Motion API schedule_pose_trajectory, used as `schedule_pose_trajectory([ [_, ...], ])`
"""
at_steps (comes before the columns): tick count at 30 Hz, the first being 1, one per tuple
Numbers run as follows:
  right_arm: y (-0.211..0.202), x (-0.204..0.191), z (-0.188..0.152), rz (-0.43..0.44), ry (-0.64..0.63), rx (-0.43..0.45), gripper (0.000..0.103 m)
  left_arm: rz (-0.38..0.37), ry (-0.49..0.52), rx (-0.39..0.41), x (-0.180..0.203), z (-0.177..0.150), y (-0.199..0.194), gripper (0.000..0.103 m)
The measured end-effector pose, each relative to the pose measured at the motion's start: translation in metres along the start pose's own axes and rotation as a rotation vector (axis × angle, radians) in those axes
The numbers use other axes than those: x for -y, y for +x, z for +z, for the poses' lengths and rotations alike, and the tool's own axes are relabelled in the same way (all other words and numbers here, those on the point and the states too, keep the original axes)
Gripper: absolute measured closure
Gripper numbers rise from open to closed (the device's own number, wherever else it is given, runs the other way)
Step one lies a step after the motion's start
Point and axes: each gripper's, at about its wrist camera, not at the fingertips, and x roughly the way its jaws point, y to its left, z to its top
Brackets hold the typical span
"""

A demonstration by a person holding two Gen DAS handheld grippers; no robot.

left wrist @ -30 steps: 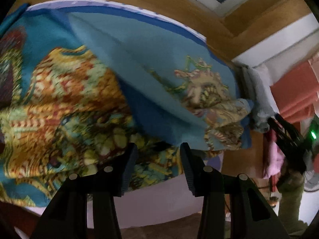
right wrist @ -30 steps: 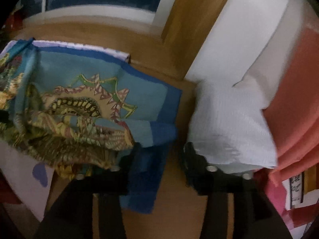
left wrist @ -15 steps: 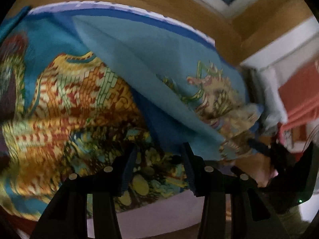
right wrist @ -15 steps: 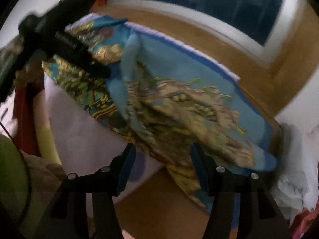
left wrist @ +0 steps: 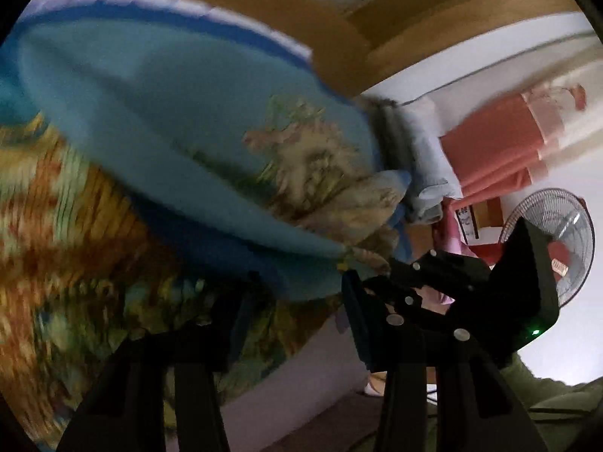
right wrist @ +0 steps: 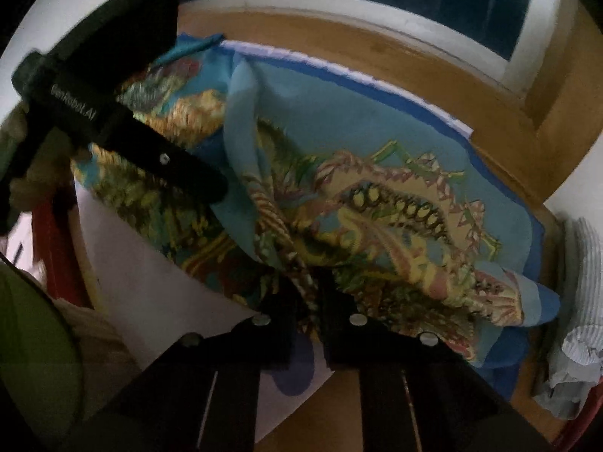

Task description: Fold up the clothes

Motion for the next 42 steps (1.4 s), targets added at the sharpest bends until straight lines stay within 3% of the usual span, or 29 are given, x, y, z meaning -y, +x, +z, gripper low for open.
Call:
schedule_pose_trajectory([
  [2,-0.005,0.008,0.006,0.005,0.035,0.016,0.099,-0.014,0.032,0.002,0.007,0.009,0.000,0.069],
  [4,-0.007,0.019,0.014,0.009,0.084,0.038,0.099,-0.024,0.071,0.009,0.015,0.020,-0.001,0.069],
  [7,-0.009,0.037,0.027,-0.007,0.147,0.069,0.099,0.023,0.120,0.039,0.027,0.047,-0.002,0.069],
  [11,0.014,0.061,0.046,-0.237,0.158,0.024,0.099,0.093,0.140,0.065,0.034,0.081,-0.002,0.066],
  [15,0.050,0.101,0.054,-0.419,0.243,-0.070,0.099,0.117,0.115,0.066,0.025,0.089,-0.009,0.065],
  [17,0.043,0.111,0.054,-0.422,0.299,-0.060,0.099,0.113,0.103,0.071,0.019,0.086,-0.014,0.065],
  [20,0.012,0.095,0.050,-0.320,0.285,0.024,0.093,0.118,0.041,0.073,0.000,0.069,-0.023,0.064],
  [22,-0.002,0.071,0.049,-0.265,0.237,0.039,0.065,0.121,0.000,0.075,-0.012,0.057,-0.028,0.064],
  [24,0.003,0.052,0.051,-0.223,0.205,0.042,0.049,0.127,-0.042,0.076,-0.024,0.045,-0.033,0.060],
  [26,0.010,0.032,0.054,-0.183,0.174,0.044,0.047,0.136,-0.085,0.076,-0.035,0.033,-0.036,0.059],
  [32,0.031,-0.025,0.064,-0.064,0.083,0.050,0.047,0.183,-0.152,0.079,-0.053,0.011,-0.036,0.059],
  [38,0.053,-0.035,0.048,-0.109,0.005,0.019,0.048,0.209,-0.170,0.083,-0.059,-0.001,-0.033,0.059],
  [39,0.054,-0.035,0.044,-0.114,-0.006,0.018,0.051,0.215,-0.172,0.071,-0.060,-0.002,-0.031,0.059],
  [40,0.055,-0.034,0.040,-0.119,-0.017,0.017,0.076,0.221,-0.170,0.060,-0.061,-0.003,-0.028,0.059],
  [41,0.052,-0.028,0.041,-0.102,-0.003,0.017,0.091,0.227,-0.168,0.049,-0.061,-0.003,-0.025,0.059],
  [42,0.048,-0.020,0.044,-0.079,0.018,0.017,0.097,0.232,-0.159,0.044,-0.061,-0.004,-0.024,0.059],
])
